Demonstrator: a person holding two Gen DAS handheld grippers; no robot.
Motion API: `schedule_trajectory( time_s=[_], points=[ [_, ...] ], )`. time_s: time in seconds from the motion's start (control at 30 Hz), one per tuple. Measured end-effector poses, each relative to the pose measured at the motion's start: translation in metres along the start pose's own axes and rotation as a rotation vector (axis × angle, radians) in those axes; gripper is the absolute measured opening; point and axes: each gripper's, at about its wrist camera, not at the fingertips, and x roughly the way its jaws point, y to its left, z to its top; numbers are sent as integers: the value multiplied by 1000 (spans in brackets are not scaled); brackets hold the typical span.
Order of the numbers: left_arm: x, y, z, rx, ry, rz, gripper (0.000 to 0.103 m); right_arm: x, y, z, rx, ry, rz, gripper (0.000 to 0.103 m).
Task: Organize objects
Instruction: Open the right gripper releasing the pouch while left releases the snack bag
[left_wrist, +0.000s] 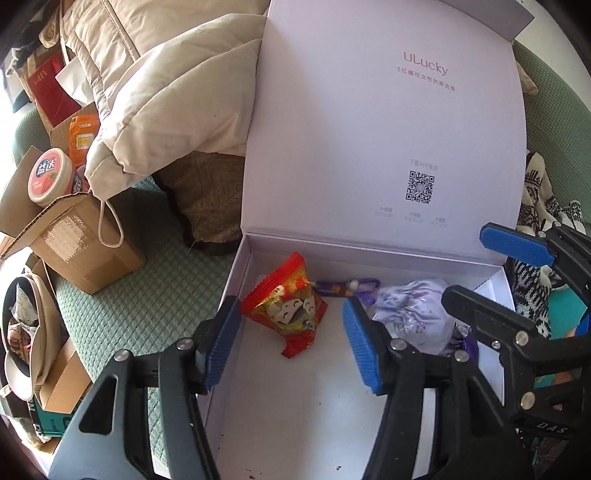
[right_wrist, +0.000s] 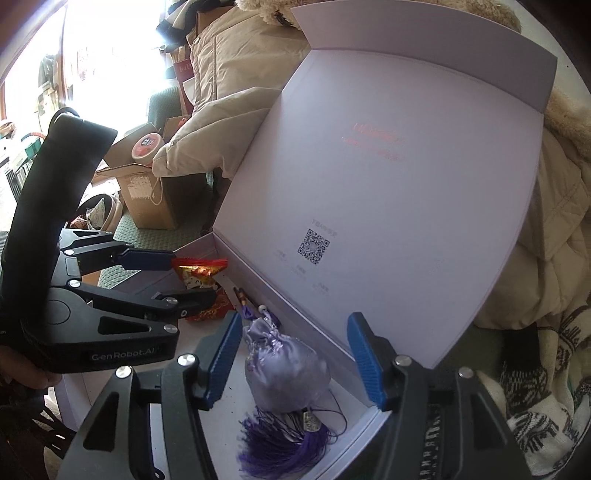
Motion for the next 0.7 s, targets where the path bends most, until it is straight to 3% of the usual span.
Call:
schedule_trajectory(
  time_s=[0.5, 0.7],
  points=[
    [-36, 10, 2, 3, -46, 4, 57, -30, 0, 6, 5, -31, -21, 60],
    [-77, -1, 3, 7, -76, 10, 57, -50, 2, 11, 1, -57, -30, 60]
  ],
)
